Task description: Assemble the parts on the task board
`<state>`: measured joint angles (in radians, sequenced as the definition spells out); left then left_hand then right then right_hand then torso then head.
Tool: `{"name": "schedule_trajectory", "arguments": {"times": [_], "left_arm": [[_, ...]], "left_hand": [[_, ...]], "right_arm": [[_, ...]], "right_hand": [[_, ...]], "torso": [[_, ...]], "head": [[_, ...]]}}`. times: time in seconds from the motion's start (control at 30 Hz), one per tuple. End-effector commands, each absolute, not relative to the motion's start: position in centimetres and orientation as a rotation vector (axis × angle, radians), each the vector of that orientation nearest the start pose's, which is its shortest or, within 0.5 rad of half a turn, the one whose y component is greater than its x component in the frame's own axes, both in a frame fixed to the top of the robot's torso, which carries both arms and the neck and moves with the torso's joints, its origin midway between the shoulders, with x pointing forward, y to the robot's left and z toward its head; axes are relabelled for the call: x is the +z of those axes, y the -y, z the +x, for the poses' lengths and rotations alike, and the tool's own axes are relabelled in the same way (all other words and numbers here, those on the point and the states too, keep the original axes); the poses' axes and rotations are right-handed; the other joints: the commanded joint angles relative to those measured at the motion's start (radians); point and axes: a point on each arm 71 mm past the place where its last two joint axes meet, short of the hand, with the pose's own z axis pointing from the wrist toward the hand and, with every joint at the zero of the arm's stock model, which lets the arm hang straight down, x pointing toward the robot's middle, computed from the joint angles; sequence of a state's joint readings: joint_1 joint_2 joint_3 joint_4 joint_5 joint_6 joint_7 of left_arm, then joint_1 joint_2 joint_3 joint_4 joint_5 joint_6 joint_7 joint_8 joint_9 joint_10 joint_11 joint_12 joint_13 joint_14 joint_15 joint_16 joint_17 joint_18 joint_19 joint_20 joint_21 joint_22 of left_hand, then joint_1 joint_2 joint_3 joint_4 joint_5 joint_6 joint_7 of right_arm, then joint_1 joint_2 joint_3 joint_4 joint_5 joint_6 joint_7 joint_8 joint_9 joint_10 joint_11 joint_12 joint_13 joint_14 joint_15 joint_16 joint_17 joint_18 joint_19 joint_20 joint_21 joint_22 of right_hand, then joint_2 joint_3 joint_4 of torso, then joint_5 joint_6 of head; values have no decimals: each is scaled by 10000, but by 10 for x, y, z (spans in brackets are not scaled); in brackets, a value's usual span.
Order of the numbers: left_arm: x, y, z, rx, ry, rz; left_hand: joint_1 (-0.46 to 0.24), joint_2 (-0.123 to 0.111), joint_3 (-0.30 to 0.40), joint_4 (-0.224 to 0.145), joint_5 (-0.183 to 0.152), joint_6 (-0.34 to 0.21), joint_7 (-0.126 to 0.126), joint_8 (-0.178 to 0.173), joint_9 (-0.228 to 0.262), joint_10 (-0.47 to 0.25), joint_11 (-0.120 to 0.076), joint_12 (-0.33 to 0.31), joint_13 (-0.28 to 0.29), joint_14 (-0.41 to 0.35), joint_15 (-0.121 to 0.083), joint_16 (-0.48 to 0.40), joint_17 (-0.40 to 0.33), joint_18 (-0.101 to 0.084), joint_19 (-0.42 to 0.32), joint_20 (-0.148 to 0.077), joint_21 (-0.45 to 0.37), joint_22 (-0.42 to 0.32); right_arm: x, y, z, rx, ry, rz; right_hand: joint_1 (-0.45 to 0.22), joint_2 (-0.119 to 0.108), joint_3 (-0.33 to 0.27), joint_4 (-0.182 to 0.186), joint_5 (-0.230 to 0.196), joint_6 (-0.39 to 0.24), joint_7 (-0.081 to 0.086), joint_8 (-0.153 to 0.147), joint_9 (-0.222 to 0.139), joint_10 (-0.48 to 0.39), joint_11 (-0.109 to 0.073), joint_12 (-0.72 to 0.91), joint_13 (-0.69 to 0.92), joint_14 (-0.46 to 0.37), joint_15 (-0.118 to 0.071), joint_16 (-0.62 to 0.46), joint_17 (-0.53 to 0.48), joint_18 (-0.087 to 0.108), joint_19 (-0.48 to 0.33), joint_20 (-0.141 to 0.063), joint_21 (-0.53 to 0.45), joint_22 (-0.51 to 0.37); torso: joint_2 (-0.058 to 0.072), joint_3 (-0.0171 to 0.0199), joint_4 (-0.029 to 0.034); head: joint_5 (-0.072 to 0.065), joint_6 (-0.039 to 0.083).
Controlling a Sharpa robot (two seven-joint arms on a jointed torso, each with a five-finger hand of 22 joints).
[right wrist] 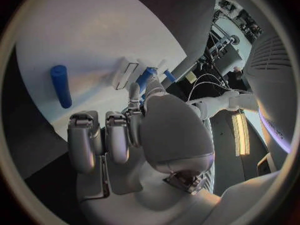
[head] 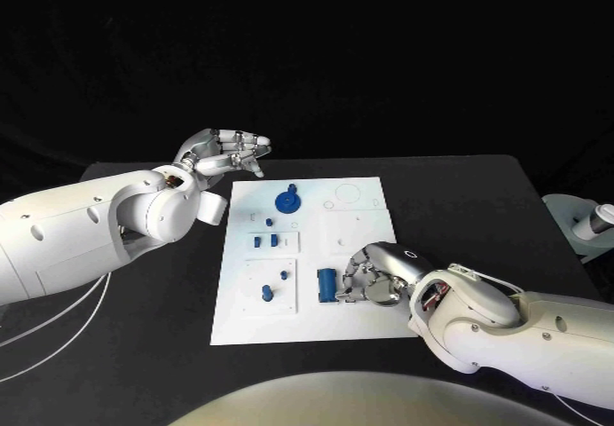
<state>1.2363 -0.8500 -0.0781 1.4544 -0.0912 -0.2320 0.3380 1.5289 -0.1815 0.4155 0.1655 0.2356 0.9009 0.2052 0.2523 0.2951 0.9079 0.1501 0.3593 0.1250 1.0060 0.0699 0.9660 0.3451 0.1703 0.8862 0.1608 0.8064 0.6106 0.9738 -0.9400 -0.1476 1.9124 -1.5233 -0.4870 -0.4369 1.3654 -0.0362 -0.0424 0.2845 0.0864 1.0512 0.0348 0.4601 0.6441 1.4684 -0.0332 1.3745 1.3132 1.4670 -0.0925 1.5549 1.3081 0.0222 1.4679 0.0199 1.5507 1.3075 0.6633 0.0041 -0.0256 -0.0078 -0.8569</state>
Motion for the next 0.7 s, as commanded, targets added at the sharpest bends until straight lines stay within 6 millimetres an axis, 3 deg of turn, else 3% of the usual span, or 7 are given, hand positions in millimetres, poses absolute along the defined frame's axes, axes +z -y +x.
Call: {"name": "schedule_trajectory", "arguments": {"times": [0.03,0.33,0.4,0.5,0.6,0.7], "left_arm": [[-180,-226,501,-15084,-15178,-10152],[-180,-226,501,-15105,-15179,-10140],[-180,-225,501,-15128,-15185,-10129],[-180,-224,501,-15155,-15188,-10115],[-180,-223,501,-15190,-15191,-10097],[-180,-222,501,-15210,-15194,-10088]], "left_hand": [[-61,1,63,-20,55,-35,-2,26,-10,-73,-28,48,-11,-57,-5,37,-17,110,-80,-13,34,14],[-61,1,63,-20,55,-35,-2,26,-10,-73,-28,48,-11,-57,-5,37,-17,110,-80,-13,34,14],[-67,1,75,-29,54,-38,-3,36,-11,-80,-28,57,-13,-61,-5,39,-18,110,-88,-12,41,21],[-111,-5,78,-19,46,-51,1,45,-15,-85,-25,73,-14,-63,1,46,-18,108,-100,-6,45,29],[-111,-5,78,-19,46,-51,1,45,-15,-85,-25,73,-14,-63,1,46,-18,108,-100,-6,45,29],[-111,-5,78,-19,46,-51,1,45,-15,-85,-25,73,-14,-63,1,46,-18,108,-100,-6,45,29]], "right_arm": [[-266,158,342,6891,-18769,258],[-248,179,349,7322,-17971,1004],[-241,191,353,7165,-17915,1156],[-235,205,355,6783,-17895,1182],[-232,224,357,6152,-17867,1087],[-232,240,355,5526,-17887,935]], "right_hand": [[-84,-52,-4,66,-66,38,-24,-73,-24,269,-48,-75,1338,979,-47,48,2336,-184,976,-72,14,2583],[124,-145,152,29,108,-160,52,-213,-114,49,18,-559,1070,932,9,-41,2118,-100,850,-30,-411,2469],[209,-201,226,42,218,-558,243,-526,-268,-58,163,-751,970,919,114,-66,2064,-68,798,32,-582,2423],[115,-274,238,58,214,-701,373,-727,-381,-133,279,-885,902,913,217,-79,2039,-57,777,116,-647,2406],[70,-296,240,63,204,-718,401,-779,-412,-144,306,-905,892,916,242,-74,2052,-59,780,139,-634,2410],[-42,-325,230,76,173,-689,423,-819,-441,-146,331,-909,891,920,269,-67,2073,-64,788,169,-609,2417]], "torso": [[-1,-14,1],[-20,-23,-2],[-22,-22,-5],[-16,-29,-7],[-18,-37,-24],[-11,-8,-33]], "head": [[-19,-17],[-123,52],[-158,82],[-262,124],[-350,142],[-365,146]]}}
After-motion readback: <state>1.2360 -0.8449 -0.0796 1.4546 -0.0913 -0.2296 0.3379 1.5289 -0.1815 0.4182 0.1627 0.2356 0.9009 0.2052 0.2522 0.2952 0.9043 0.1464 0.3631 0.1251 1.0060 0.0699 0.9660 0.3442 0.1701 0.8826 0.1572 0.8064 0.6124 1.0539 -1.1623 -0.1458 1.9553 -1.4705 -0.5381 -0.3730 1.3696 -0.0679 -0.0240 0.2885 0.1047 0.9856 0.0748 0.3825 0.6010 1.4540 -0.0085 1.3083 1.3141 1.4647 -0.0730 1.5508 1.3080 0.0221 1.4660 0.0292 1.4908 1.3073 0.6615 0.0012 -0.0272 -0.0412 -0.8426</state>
